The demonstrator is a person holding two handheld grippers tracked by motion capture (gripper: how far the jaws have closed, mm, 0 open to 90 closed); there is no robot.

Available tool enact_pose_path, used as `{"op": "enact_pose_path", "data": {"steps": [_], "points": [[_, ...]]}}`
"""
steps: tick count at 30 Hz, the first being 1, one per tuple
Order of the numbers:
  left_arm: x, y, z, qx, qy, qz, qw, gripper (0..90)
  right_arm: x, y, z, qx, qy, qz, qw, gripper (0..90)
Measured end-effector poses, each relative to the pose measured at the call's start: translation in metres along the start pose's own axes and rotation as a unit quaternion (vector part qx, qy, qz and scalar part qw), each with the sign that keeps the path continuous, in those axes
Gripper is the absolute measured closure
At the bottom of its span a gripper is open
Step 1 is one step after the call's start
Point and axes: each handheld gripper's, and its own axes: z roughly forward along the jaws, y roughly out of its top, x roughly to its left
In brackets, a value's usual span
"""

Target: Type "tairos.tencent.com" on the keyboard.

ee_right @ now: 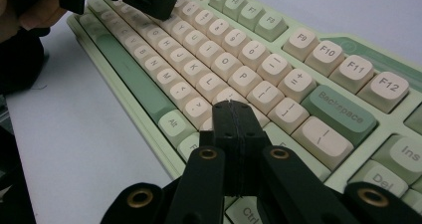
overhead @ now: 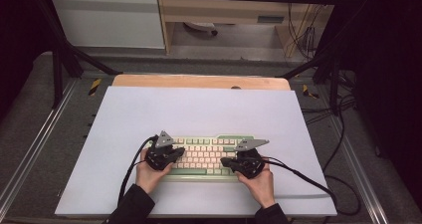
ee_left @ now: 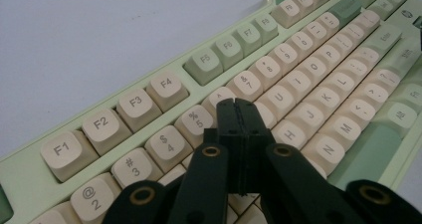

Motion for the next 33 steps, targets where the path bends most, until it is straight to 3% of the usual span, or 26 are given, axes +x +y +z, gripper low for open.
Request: {"op": "enact_pose_path", "data": {"steps": [9,33], "points": [[-0.001,-0.001,0.002,0.006,-0.003,0.004,1.0,90.0,0.0,0.0,-0.001,-0.003,-0.001,0.0,1.0,90.0],[0.002,-0.005,-0.021,-0.007,-0.012,0.008,0.9999,90.0,0.0,0.001,-0.001,-0.006,0.004,0.002,1.0,90.0]]}}
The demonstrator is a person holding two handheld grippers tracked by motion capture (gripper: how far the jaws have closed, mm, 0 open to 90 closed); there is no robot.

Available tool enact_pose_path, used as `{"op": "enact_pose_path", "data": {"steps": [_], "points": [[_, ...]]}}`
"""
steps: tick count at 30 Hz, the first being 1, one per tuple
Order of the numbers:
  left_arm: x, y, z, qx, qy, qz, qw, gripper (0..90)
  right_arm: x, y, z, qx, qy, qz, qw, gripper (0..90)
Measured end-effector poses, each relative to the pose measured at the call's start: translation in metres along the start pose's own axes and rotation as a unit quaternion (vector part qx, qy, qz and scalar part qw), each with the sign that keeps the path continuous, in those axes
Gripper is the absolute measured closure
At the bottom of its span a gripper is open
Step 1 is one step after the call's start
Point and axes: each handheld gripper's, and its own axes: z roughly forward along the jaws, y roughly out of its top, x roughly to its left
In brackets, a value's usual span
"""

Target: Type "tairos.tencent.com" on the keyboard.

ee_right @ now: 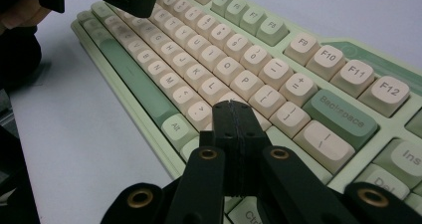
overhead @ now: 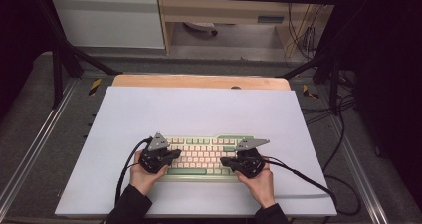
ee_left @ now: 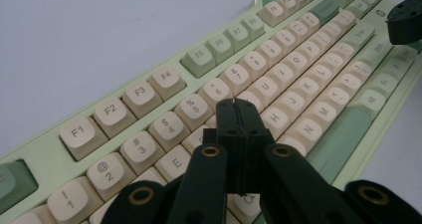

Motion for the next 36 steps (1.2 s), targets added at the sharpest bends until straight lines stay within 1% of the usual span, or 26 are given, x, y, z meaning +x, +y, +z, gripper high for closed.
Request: {"op": "enact_pose_path", "data": {"steps": [9,15,21,22,33,36], "points": [[0.003,-0.004,-0.01,-0.003,0.001,-0.004,1.0,90.0,0.0,0.001,0.001,-0.001,0.004,0.003,1.0,90.0],[0.005,-0.009,-0.017,-0.003,0.005,-0.007,1.0,90.0,0.002,0.004,0.002,0.0,0.004,0.001,1.0,90.0],[0.009,-0.016,-0.025,0.0,0.011,-0.011,0.9999,90.0,0.005,0.008,0.006,0.0,0.007,-0.007,1.0,90.0],[0.009,-0.017,-0.026,0.0,0.012,-0.013,0.9998,90.0,0.006,0.009,0.006,0.002,0.007,-0.005,1.0,90.0],[0.017,-0.03,-0.038,0.003,0.022,-0.022,0.9995,90.0,0.012,0.017,0.015,0.002,0.013,-0.014,0.9998,90.0],[0.019,-0.033,-0.039,0.001,0.021,-0.027,0.9994,90.0,0.012,0.018,0.019,0.001,0.018,-0.011,0.9998,90.0]]}}
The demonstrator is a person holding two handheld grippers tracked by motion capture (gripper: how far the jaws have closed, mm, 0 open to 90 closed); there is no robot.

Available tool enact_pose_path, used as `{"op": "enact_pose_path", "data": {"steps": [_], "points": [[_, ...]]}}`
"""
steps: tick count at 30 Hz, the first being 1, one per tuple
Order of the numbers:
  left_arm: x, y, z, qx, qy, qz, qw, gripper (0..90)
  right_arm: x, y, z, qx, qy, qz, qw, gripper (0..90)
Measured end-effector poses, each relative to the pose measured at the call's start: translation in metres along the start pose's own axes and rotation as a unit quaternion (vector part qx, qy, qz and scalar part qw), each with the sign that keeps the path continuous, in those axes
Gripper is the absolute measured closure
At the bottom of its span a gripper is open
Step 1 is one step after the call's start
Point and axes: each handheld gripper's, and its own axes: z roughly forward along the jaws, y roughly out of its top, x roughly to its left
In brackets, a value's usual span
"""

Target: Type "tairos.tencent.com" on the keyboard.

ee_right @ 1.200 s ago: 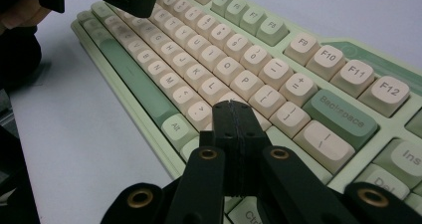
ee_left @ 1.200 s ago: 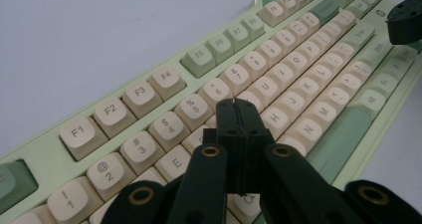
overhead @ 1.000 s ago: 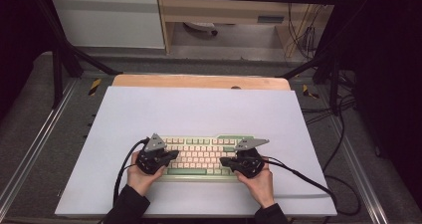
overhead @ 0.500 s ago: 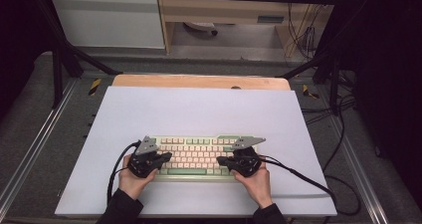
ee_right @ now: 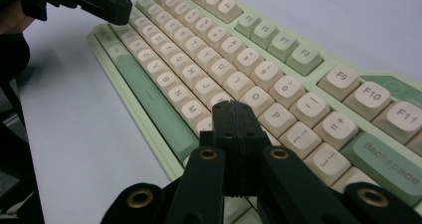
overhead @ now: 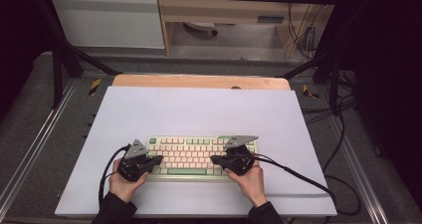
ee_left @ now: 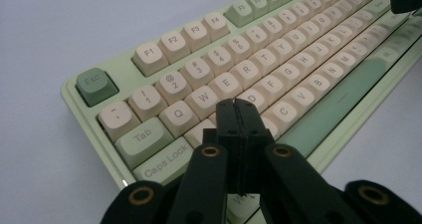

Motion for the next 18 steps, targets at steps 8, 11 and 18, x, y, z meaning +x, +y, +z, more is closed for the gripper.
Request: {"op": "enact_pose_path", "data": {"steps": [8,11,18], "points": [[0.001,-0.004,0.0,0.0,-0.002,-0.002,1.0,90.0,0.003,-0.001,0.013,0.005,0.005,-0.003,1.0,90.0],[0.001,-0.004,0.0,0.0,-0.002,-0.005,1.0,90.0,0.003,-0.004,0.017,0.011,0.004,-0.004,0.9999,90.0],[0.001,-0.005,0.0,-0.001,-0.003,-0.005,1.0,90.0,0.003,-0.005,0.017,0.02,-0.002,-0.006,0.9998,90.0]]}}
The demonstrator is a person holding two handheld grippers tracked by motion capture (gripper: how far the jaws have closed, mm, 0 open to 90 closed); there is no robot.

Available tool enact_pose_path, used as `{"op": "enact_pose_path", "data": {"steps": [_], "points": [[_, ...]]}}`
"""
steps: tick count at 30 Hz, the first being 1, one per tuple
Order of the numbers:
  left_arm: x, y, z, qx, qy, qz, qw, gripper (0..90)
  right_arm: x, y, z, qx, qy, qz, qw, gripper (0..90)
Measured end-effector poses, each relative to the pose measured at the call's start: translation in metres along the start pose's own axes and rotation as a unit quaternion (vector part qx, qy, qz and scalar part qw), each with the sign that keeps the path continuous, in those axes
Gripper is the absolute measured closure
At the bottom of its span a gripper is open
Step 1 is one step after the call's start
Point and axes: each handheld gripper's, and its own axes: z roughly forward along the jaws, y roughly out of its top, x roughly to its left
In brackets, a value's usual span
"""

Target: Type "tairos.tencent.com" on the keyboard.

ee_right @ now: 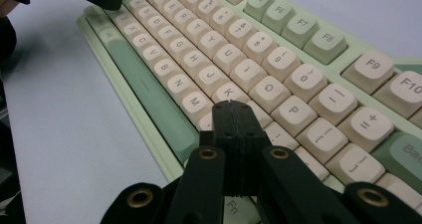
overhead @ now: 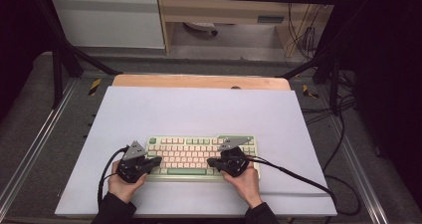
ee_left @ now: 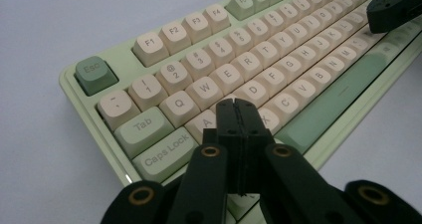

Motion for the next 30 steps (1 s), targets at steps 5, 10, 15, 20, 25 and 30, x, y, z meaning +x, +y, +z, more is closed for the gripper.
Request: {"op": "enact_pose_path", "data": {"steps": [5,10,15,20,25,30], "points": [[0.0,0.0,0.0,0.0,0.0,0.0,1.0,90.0,0.0,-0.002,0.001,0.01,-0.007,-0.007,0.9999,90.0],[0.0,0.0,0.0,0.0,-0.001,-0.001,1.0,90.0,0.0,-0.003,0.002,0.011,-0.007,-0.009,0.9999,90.0],[0.0,0.001,0.0,-0.001,-0.001,0.0,1.0,90.0,0.0,-0.003,0.002,0.013,-0.006,-0.009,0.9999,90.0],[-0.001,0.002,0.0,-0.002,-0.002,0.001,1.0,90.0,0.0,0.0,-0.006,0.004,-0.009,-0.013,0.9999,90.0],[-0.003,0.004,0.001,-0.004,-0.005,0.002,1.0,90.0,-0.004,-0.001,-0.013,-0.004,-0.014,-0.006,0.9999,90.0],[-0.007,0.007,0.004,-0.005,-0.01,0.004,0.9999,90.0,-0.01,-0.004,-0.022,-0.012,-0.019,0.002,0.9997,90.0]]}}
